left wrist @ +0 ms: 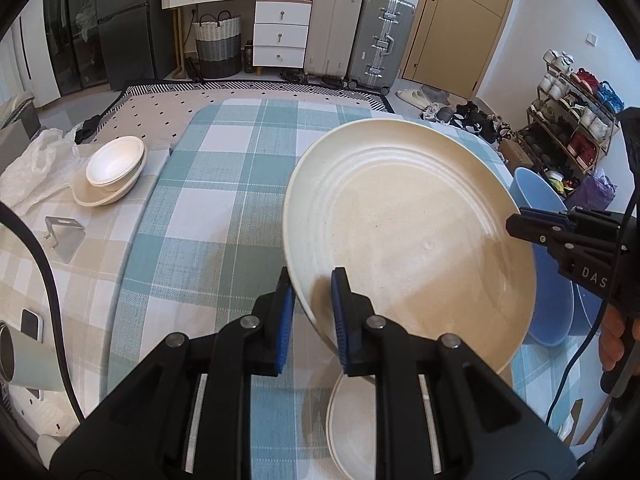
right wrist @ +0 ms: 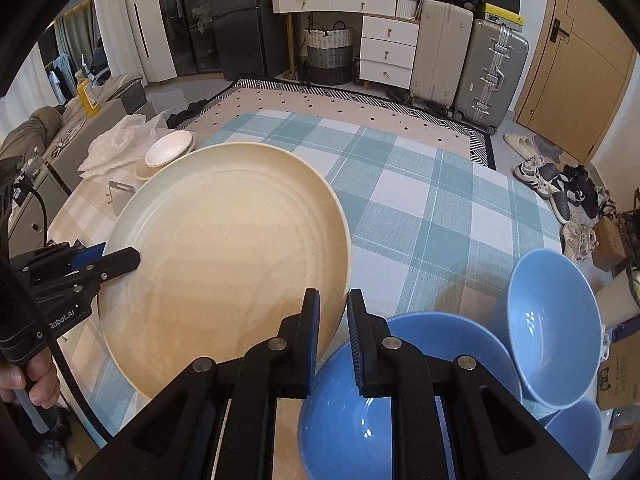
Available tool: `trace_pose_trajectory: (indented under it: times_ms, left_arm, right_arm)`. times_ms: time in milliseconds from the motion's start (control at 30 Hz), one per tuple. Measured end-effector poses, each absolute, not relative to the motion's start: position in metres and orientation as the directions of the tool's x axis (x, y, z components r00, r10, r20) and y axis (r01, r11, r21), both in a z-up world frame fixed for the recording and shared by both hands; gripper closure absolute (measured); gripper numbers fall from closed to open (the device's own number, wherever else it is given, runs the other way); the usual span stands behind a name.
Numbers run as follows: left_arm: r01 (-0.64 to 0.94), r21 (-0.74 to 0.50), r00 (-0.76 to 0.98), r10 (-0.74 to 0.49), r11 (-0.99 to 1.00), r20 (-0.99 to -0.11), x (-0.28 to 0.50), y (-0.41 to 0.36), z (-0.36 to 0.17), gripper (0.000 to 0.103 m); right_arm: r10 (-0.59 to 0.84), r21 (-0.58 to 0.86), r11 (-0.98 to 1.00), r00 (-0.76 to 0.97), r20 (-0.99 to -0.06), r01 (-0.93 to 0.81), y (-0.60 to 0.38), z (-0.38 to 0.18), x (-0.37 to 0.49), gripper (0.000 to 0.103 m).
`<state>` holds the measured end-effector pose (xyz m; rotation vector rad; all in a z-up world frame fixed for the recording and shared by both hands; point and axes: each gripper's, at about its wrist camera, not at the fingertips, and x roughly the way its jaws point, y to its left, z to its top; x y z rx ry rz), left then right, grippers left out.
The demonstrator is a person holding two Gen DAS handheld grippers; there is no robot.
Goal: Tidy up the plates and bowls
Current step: 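Lift the second cream plate with both tools and hold it tilted, then carry the tilted cream plate with both tools toward the first cream plate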
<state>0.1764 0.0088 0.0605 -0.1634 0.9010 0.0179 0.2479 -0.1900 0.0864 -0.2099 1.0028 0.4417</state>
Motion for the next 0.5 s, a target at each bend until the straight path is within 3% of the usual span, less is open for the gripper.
trace_pose_trajectory:
  times_ms: [500]
  left_arm:
    - [-0.058,-0.117,0.645,-0.052,0.991,-0.762,0.108,-0.003,0.068,0.088]
  right_arm:
    - [0.280,0.038,0.892,0.484,-0.829,-0.451,-0.197,0.092,0.186,0.088]
